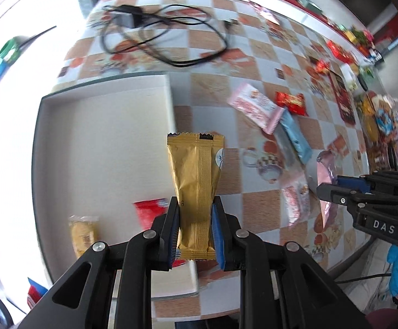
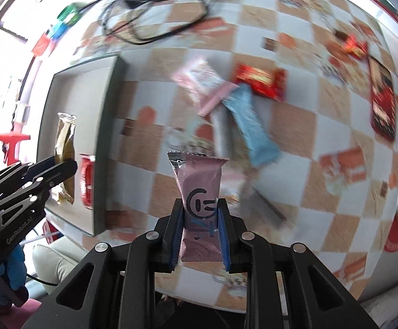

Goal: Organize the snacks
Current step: 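Carry both bars into the white tray and open both tools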

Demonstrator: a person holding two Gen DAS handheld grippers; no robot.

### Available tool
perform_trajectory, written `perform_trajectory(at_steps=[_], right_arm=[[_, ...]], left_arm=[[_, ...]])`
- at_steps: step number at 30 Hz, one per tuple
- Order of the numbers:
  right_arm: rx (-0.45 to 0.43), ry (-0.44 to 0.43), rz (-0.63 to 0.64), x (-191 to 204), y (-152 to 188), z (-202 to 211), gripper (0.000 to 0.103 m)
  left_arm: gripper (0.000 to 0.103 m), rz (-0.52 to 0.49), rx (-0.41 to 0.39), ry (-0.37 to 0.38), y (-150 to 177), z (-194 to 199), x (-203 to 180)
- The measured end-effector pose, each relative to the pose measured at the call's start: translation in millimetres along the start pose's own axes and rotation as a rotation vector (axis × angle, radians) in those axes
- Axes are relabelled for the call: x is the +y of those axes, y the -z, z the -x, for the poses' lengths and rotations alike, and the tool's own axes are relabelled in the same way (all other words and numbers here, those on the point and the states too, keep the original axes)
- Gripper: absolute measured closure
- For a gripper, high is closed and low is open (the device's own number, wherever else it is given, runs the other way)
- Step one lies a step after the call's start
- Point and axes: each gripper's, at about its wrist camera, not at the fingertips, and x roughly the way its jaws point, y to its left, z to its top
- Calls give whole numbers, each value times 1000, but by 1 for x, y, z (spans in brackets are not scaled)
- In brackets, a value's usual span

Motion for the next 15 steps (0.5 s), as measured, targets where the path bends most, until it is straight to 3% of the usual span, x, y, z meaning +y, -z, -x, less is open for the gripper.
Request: perform_trajectory(at_steps=[15], right_arm=[[40, -33, 213, 137, -59, -38, 78]], left_arm=[[79, 162, 11, -68, 18, 1, 85]])
